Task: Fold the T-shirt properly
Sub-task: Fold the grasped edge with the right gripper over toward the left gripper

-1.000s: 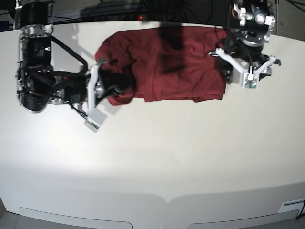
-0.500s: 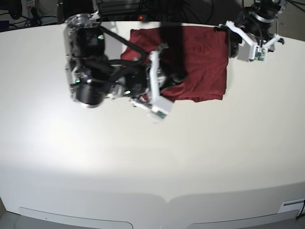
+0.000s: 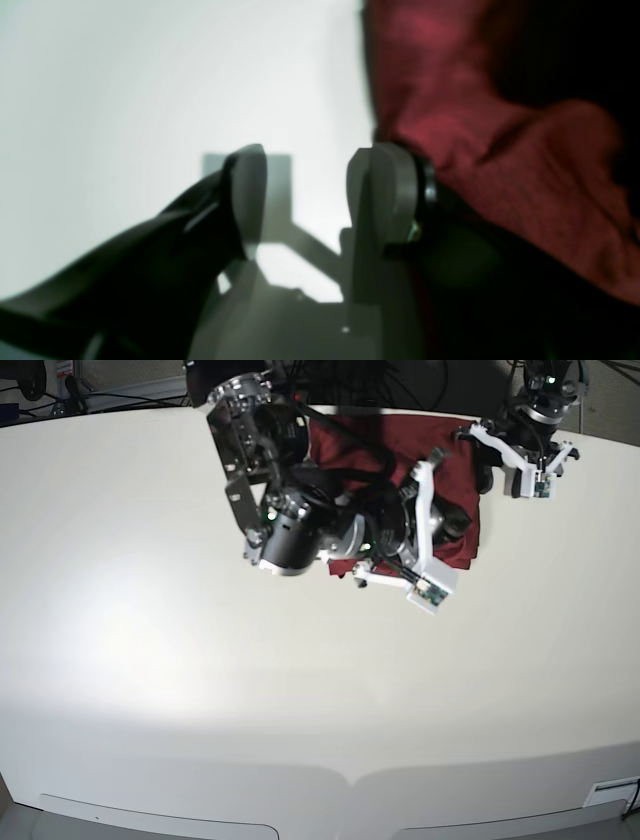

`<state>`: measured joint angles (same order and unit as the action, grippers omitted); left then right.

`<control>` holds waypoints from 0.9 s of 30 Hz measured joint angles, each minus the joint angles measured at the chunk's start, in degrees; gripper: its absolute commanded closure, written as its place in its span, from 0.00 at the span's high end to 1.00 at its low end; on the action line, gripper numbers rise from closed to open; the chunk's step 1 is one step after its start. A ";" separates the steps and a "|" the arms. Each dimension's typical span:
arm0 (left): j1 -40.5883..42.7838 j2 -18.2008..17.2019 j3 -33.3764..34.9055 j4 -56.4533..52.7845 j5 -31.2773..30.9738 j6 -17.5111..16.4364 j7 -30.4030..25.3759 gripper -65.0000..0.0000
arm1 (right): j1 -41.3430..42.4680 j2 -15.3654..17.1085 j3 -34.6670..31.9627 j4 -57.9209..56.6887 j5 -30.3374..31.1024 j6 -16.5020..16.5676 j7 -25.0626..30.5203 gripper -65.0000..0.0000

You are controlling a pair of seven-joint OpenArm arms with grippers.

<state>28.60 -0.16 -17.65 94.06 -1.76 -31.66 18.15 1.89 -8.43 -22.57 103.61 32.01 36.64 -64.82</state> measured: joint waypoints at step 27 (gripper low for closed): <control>-0.02 0.02 0.02 -0.22 -3.26 -1.38 0.42 0.48 | 1.14 0.37 -13.86 -19.65 -3.48 1.16 33.77 0.25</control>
<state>28.58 -0.14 -17.63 93.84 -5.02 -33.04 18.57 3.03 -8.05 -36.42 83.96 28.53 37.80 -31.05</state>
